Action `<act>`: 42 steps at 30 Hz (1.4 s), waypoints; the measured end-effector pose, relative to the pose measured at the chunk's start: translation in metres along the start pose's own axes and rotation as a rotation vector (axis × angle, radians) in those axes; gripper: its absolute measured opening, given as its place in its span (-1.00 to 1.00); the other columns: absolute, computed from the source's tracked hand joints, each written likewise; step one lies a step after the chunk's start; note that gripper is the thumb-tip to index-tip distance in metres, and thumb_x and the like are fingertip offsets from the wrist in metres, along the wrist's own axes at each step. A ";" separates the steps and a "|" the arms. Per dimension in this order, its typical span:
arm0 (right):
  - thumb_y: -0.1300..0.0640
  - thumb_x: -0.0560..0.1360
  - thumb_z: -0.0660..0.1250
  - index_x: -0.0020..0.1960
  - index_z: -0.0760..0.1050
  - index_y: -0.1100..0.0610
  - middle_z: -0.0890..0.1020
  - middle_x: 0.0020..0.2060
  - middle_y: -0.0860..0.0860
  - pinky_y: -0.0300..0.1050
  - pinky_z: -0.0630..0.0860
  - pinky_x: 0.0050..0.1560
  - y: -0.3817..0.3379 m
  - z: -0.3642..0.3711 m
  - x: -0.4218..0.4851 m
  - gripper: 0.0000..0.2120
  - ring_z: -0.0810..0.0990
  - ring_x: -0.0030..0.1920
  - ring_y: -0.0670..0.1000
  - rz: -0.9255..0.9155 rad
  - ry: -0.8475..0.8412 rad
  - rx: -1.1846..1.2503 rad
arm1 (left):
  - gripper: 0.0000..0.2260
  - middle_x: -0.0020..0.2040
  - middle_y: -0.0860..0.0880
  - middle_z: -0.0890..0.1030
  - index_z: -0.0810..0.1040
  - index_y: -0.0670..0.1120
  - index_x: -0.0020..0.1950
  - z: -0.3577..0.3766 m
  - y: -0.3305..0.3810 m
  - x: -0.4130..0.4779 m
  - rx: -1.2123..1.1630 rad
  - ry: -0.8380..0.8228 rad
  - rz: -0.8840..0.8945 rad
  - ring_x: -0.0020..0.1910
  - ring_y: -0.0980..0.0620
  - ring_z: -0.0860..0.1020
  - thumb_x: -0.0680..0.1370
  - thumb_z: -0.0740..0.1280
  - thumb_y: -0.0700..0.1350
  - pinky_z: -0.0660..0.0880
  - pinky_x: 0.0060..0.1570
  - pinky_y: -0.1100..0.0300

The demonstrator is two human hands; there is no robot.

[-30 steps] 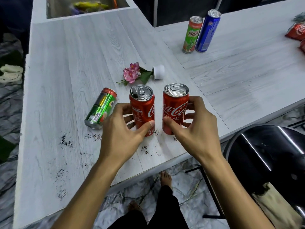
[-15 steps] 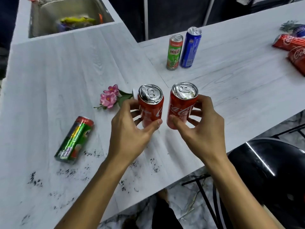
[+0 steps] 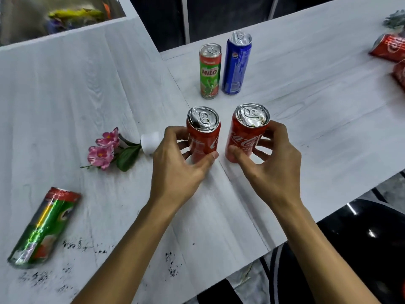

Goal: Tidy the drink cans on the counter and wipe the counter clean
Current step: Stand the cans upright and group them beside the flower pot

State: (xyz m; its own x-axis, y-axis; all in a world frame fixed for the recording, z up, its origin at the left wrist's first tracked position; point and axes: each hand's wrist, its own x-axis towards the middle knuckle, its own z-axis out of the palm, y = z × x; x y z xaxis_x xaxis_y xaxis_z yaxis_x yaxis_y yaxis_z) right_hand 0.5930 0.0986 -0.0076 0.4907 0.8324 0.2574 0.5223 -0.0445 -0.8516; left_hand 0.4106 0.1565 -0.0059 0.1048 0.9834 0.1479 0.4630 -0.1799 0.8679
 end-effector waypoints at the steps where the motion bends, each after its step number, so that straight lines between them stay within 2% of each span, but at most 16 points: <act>1: -0.10 0.37 0.62 0.32 0.40 -0.04 0.62 0.10 -0.20 -0.46 0.55 -0.04 0.003 -0.001 0.006 -0.37 0.61 0.06 -0.31 -0.005 0.001 -0.007 | -0.39 0.06 0.34 0.54 0.39 0.22 0.19 0.004 0.001 0.005 0.004 0.001 -0.002 0.08 0.35 0.58 0.30 0.66 0.16 0.56 0.02 0.42; 3: -0.10 0.36 0.62 0.32 0.40 -0.06 0.61 0.10 -0.22 -0.46 0.55 -0.04 0.009 -0.002 0.022 -0.36 0.60 0.05 -0.35 -0.011 0.005 -0.006 | -0.39 0.07 0.31 0.53 0.38 0.19 0.20 0.014 0.004 0.019 0.014 0.005 0.002 0.08 0.30 0.58 0.31 0.66 0.15 0.52 0.01 0.45; 5: -0.10 0.36 0.63 0.32 0.40 -0.06 0.61 0.11 -0.23 -0.45 0.56 -0.03 0.013 -0.002 0.037 -0.36 0.59 0.05 -0.37 -0.006 0.010 0.004 | -0.40 0.04 0.34 0.51 0.37 0.18 0.19 0.022 0.007 0.031 0.016 0.011 0.007 0.06 0.38 0.55 0.32 0.66 0.13 0.49 -0.02 0.52; 9: -0.11 0.36 0.62 0.33 0.41 -0.03 0.62 0.12 -0.21 -0.42 0.58 -0.03 0.020 -0.002 0.065 -0.35 0.61 0.05 -0.35 -0.021 0.026 0.010 | -0.40 0.10 0.25 0.53 0.39 0.12 0.20 0.037 0.014 0.053 0.000 0.032 0.017 0.08 0.29 0.58 0.33 0.67 0.07 0.53 -0.01 0.49; 11: -0.12 0.36 0.62 0.34 0.40 -0.02 0.62 0.15 -0.20 -0.42 0.59 -0.03 0.022 0.000 0.077 -0.34 0.61 0.04 -0.35 -0.030 0.026 0.000 | -0.40 0.10 0.24 0.52 0.39 0.10 0.21 0.044 0.017 0.063 -0.005 0.035 0.019 0.05 0.35 0.56 0.33 0.67 0.06 0.49 -0.05 0.55; 17: -0.14 0.36 0.61 0.35 0.41 -0.01 0.66 0.17 -0.15 -0.38 0.60 -0.02 0.030 0.004 0.109 -0.34 0.63 0.08 -0.28 -0.044 0.029 0.010 | -0.41 0.02 0.38 0.48 0.38 0.14 0.20 0.061 0.021 0.088 -0.019 0.044 0.015 -0.01 0.51 0.51 0.34 0.67 0.07 0.44 -0.08 0.62; 25: -0.09 0.37 0.62 0.35 0.41 0.00 0.65 0.15 -0.15 -0.38 0.60 0.00 0.041 0.009 0.134 -0.35 0.62 0.09 -0.29 -0.045 0.013 0.030 | -0.41 0.03 0.34 0.49 0.38 0.13 0.20 0.079 0.021 0.107 -0.002 0.063 0.011 0.01 0.56 0.50 0.35 0.67 0.05 0.39 -0.09 0.65; 28: -0.09 0.39 0.62 0.36 0.42 0.01 0.66 0.16 -0.12 -0.36 0.61 0.01 0.044 0.010 0.140 -0.35 0.63 0.11 -0.26 -0.047 -0.006 0.028 | -0.41 0.04 0.32 0.49 0.38 0.12 0.21 0.085 0.021 0.110 0.011 0.068 0.013 0.05 0.63 0.44 0.35 0.66 0.05 0.34 -0.10 0.69; 33: -0.11 0.39 0.61 0.37 0.41 0.01 0.66 0.19 -0.10 -0.33 0.62 0.04 0.048 0.012 0.148 -0.34 0.64 0.11 -0.19 -0.054 -0.023 0.012 | -0.41 0.04 0.37 0.49 0.38 0.14 0.21 0.090 0.017 0.114 0.019 0.072 0.010 0.07 0.62 0.44 0.35 0.65 0.08 0.35 -0.09 0.68; 37: -0.11 0.40 0.61 0.39 0.40 0.01 0.64 0.20 -0.13 -0.40 0.59 0.04 0.052 0.014 0.150 -0.33 0.62 0.08 -0.24 -0.048 -0.049 -0.006 | -0.42 0.05 0.38 0.48 0.38 0.13 0.22 0.091 0.012 0.115 0.012 0.072 0.001 0.07 0.63 0.43 0.36 0.65 0.07 0.34 -0.09 0.69; 42: -0.13 0.42 0.60 0.43 0.38 0.03 0.64 0.25 -0.07 -0.39 0.59 0.06 0.055 0.016 0.151 -0.30 0.62 0.15 -0.17 -0.059 -0.062 -0.024 | -0.41 0.11 0.34 0.49 0.36 0.15 0.25 0.089 0.008 0.115 0.025 0.066 -0.010 0.08 0.62 0.45 0.38 0.64 0.10 0.36 -0.07 0.68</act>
State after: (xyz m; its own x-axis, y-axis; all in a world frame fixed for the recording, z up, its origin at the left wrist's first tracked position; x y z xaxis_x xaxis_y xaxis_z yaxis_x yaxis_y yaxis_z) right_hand 0.6848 0.2303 -0.0232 0.4147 0.8666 0.2776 0.5660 -0.0068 -0.8244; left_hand 0.5050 0.2657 -0.0245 0.0421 0.9844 0.1710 0.4855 -0.1698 0.8576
